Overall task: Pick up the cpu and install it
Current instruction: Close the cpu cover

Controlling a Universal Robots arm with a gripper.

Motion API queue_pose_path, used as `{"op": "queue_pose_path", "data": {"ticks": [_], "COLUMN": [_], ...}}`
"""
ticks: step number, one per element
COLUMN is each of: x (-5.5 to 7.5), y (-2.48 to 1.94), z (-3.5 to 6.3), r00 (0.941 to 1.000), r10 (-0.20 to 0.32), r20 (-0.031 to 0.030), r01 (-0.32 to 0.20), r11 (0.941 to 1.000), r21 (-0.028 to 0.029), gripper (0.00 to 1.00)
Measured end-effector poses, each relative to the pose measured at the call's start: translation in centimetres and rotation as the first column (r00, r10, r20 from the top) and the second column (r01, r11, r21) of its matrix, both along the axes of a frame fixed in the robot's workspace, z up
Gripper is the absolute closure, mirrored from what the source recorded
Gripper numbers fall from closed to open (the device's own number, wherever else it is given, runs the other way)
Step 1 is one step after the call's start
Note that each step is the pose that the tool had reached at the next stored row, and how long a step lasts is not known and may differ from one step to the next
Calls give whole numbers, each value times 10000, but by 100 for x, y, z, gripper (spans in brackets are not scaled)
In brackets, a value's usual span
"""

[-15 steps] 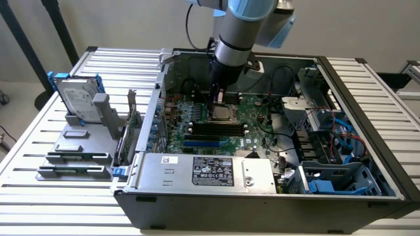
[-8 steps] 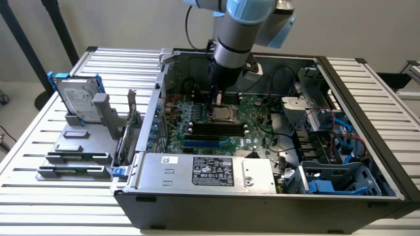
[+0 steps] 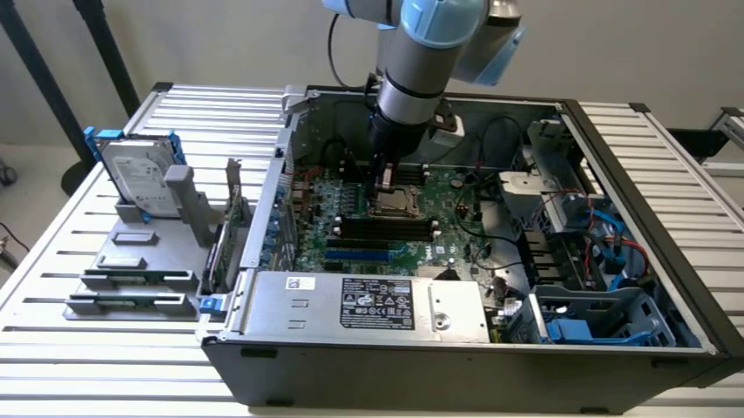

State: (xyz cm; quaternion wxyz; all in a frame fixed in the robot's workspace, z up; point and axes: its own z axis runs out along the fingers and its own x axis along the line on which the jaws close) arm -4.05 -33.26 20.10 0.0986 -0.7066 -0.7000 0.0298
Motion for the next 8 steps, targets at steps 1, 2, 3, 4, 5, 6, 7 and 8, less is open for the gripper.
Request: {"op": "queue_pose_path", "data": {"ticks": [1,2,3,4,5,6,7,8], "x": [0,1,1,0,-2,-5,-10,-17], "y": [-1,-4,-7,-11,-16,-21,-25,-28], "z": [-1,0,7,23,44,67,89,109], "r00": [10000,10000,10000,10000,10000,10000,10000,10000], "r10": [-7,-14,-20,-24,-28,-30,-34,-35], "r20": [1,2,4,0,-6,-13,-15,-18], "r01": [7,14,20,24,28,30,34,35], "r11": [10000,10000,10000,10000,10000,10000,9999,9999], "r21": [9,21,38,55,68,83,110,134], "gripper": [89,89,89,89,89,89,89,89]}}
